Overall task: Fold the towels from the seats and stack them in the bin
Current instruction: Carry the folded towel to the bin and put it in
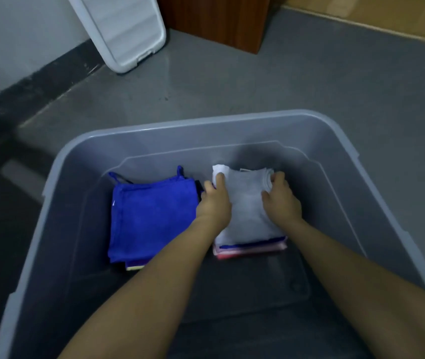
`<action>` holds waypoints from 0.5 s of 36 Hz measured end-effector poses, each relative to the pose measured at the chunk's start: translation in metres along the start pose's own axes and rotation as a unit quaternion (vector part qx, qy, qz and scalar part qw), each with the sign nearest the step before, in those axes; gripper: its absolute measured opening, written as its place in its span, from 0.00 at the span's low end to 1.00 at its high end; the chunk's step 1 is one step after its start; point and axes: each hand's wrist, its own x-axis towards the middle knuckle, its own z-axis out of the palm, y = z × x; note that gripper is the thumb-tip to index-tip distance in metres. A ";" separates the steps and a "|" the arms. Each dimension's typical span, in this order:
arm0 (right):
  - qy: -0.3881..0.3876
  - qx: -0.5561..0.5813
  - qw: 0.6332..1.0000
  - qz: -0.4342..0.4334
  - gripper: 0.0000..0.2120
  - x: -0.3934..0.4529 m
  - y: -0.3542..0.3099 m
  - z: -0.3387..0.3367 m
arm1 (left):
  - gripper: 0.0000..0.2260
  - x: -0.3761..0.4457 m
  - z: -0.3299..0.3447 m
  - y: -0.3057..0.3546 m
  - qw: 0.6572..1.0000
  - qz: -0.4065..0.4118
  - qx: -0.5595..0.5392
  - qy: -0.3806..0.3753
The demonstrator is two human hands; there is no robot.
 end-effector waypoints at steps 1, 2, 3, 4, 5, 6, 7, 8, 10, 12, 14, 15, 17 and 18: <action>-0.010 0.026 1.000 -0.006 0.17 0.000 0.004 0.001 | 0.26 0.000 0.005 -0.003 0.999 0.019 0.042 -0.001; -0.013 0.052 0.998 -0.016 0.18 -0.001 0.006 0.001 | 0.25 -0.001 0.008 -0.006 0.995 0.044 0.085 0.006; -0.016 0.072 0.997 -0.027 0.18 -0.003 0.008 0.002 | 0.24 -0.001 0.011 -0.010 0.990 0.067 0.125 0.012; -0.011 0.084 0.995 -0.045 0.19 -0.004 0.009 0.002 | 0.23 -0.001 0.013 -0.012 0.984 0.085 0.158 0.019; -0.007 0.086 0.994 -0.066 0.19 -0.006 0.009 0.002 | 0.23 -0.002 0.014 -0.014 0.977 0.096 0.188 0.026; 0.002 0.082 0.992 -0.092 0.20 -0.006 0.010 0.002 | 0.23 -0.001 0.015 -0.015 0.972 0.102 0.208 0.032; 0.020 0.066 0.991 -0.113 0.20 -0.007 0.010 0.002 | 0.23 -0.001 0.015 -0.015 0.968 0.108 0.226 0.033; 0.051 0.033 0.989 -0.132 0.21 -0.006 0.010 0.003 | 0.23 -0.001 0.014 -0.014 0.964 0.112 0.240 0.034; 0.120 -0.055 0.980 -0.146 0.20 -0.007 0.012 0.007 | 0.23 -0.002 0.016 -0.014 0.953 0.128 0.271 0.045; 0.140 -0.106 0.973 -0.150 0.19 -0.007 0.011 0.011 | 0.19 -0.005 0.015 -0.012 0.936 0.151 0.303 0.099; 0.116 -0.159 0.963 -0.184 0.18 -0.006 0.011 0.013 | 0.15 -0.008 0.015 -0.012 0.931 0.167 0.311 0.095; 0.084 -0.186 0.959 -0.196 0.16 -0.005 0.012 0.014 | 0.15 -0.007 0.017 -0.013 0.937 0.168 0.300 0.068; 0.020 -0.215 0.960 -0.179 0.15 -0.003 0.013 0.018 | 0.17 -0.007 0.017 -0.015 0.952 0.133 0.276 0.011; -0.009 -0.226 0.962 -0.154 0.17 -0.003 0.015 0.020 | 0.19 -0.007 0.016 -0.016 0.956 0.120 0.269 -0.010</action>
